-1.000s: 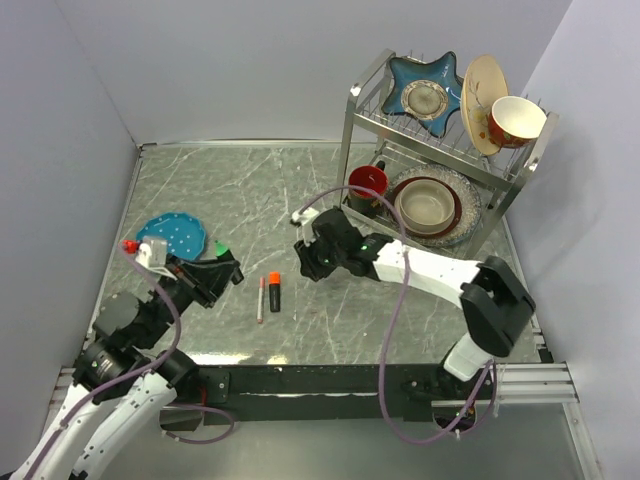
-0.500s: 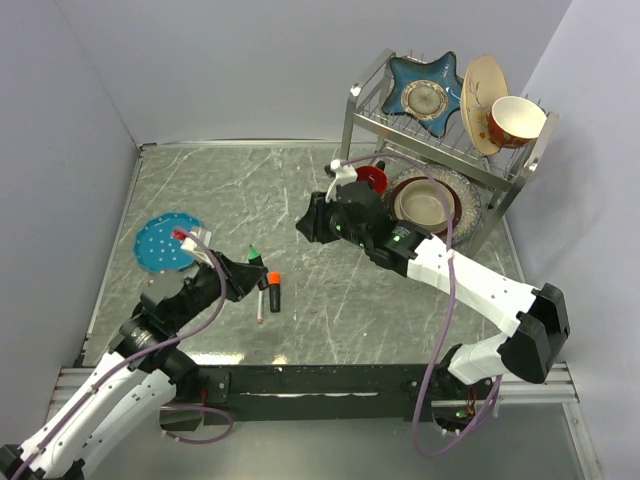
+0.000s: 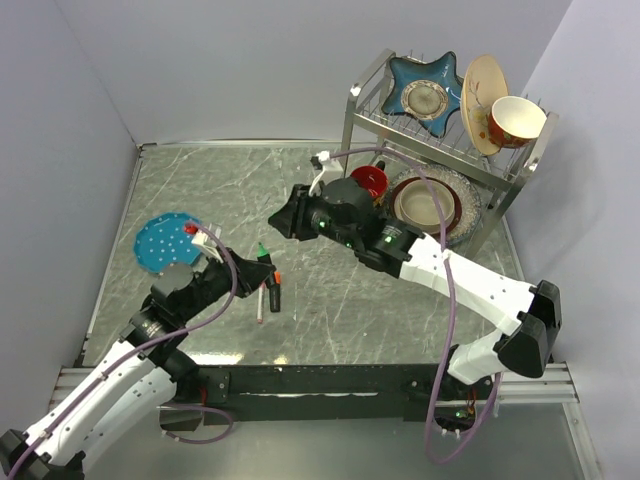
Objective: Insert the pens into the pen caps
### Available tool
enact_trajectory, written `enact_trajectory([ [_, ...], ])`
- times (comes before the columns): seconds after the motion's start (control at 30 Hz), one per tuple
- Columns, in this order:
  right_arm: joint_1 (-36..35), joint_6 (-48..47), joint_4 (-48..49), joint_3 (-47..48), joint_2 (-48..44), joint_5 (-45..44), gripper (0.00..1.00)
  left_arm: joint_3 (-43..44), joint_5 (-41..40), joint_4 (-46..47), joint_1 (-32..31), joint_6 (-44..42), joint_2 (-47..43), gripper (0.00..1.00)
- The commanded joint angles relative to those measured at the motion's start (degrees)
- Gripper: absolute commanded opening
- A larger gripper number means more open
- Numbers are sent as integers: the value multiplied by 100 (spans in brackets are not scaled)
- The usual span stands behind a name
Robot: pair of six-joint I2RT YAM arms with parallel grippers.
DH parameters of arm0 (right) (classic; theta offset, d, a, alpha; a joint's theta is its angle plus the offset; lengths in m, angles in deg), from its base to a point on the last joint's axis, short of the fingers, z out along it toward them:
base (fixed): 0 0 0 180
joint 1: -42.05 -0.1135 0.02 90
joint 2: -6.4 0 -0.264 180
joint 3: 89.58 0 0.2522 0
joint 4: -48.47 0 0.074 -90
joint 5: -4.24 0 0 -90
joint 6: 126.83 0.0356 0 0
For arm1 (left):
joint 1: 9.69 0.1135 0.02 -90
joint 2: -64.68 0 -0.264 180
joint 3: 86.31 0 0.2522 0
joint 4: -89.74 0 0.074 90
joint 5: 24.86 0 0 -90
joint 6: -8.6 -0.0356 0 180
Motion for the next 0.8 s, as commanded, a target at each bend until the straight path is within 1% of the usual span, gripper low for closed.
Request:
enact_trajectory([
  [0.0, -192, 48, 206, 323, 136, -240, 0, 1, 163, 482, -2, -48, 39, 1],
  [0.53, -517, -30, 329, 403, 488, -442, 0, -8, 180, 491, -10, -83, 83, 1],
  [0.73, -693, -48, 426, 131, 357, -582, 0, -8, 172, 492, -2, -56, 118, 1],
  [0.77, -737, -83, 400, 113, 339, -730, 0, 0, 163, 483, -2, -56, 118, 1],
])
